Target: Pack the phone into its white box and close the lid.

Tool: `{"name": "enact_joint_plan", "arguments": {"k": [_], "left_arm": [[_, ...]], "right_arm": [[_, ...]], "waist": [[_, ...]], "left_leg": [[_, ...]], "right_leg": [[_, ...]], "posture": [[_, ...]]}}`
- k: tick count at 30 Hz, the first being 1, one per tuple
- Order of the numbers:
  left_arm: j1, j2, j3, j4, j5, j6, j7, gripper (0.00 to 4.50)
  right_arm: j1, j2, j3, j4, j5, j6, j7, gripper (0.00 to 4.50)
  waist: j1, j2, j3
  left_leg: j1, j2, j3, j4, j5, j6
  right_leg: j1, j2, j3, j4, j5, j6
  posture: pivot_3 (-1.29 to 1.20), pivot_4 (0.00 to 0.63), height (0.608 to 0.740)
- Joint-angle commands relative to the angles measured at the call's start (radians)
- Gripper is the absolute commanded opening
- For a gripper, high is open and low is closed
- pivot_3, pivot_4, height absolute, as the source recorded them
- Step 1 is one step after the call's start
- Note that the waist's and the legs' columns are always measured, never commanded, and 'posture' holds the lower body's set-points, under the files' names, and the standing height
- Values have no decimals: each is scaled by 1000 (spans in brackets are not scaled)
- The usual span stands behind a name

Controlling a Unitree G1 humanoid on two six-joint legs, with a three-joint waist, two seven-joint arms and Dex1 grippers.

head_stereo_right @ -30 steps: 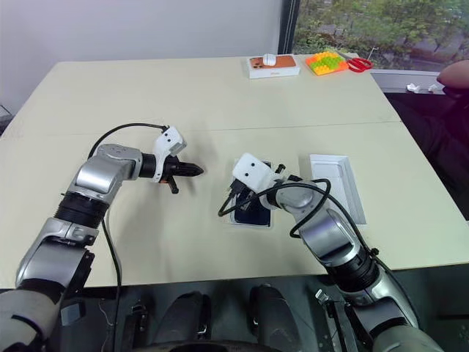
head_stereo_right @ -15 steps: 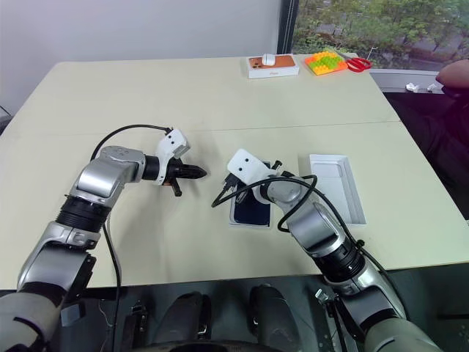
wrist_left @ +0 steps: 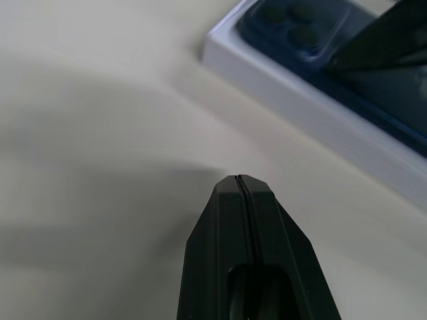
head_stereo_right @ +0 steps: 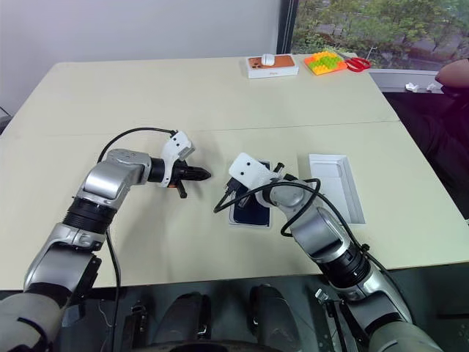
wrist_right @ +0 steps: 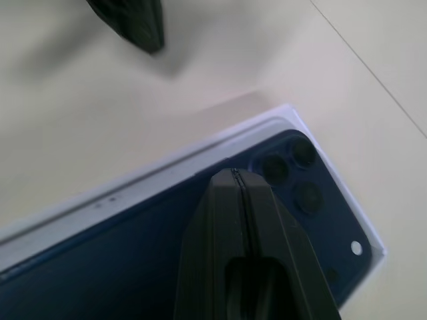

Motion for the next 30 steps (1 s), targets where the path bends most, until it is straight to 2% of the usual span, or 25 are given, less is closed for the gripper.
{"name": "enact_joint_plan", "arguments": {"k": [1,7,11,17,30], "left_arm": [[-65,-18,15,16,-12,-27,8,0],[-111,-23,23,89,-12,-79,-8,0],[-112,4,-3,124,19,-132,-32,0],[-106,57,21,154,20,-155,-64,0],[-39,80,24,28,-10,-79,-63,0]], "right_arm": [[-13,-3,-29,-68,12,11,7,17],[-15,-15,-40,-98,17,22,12,17],[-38,0,-26,-79,9,24,2,17],[-94,10,41,-7,-30,22,-10,17],[-169,18,132,114,-61,34,28,17]], "waist": [[0,0,0],[-4,0,0],[-4,0,0],[-2,0,0],[-2,0,0]], "left_leg": [[0,0,0,0,0,0],[1,0,0,0,0,0],[0,0,0,0,0,0],[0,0,0,0,0,0],[0,0,0,0,0,0]], "right_leg": [[0,0,0,0,0,0],[0,1,0,0,0,0],[-1,1,1,0,0,0],[-1,1,1,0,0,0],[-1,0,1,0,0,0]], "posture": [[0,150,740],[0,150,740],[0,150,740],[0,150,740],[0,150,740]]}}
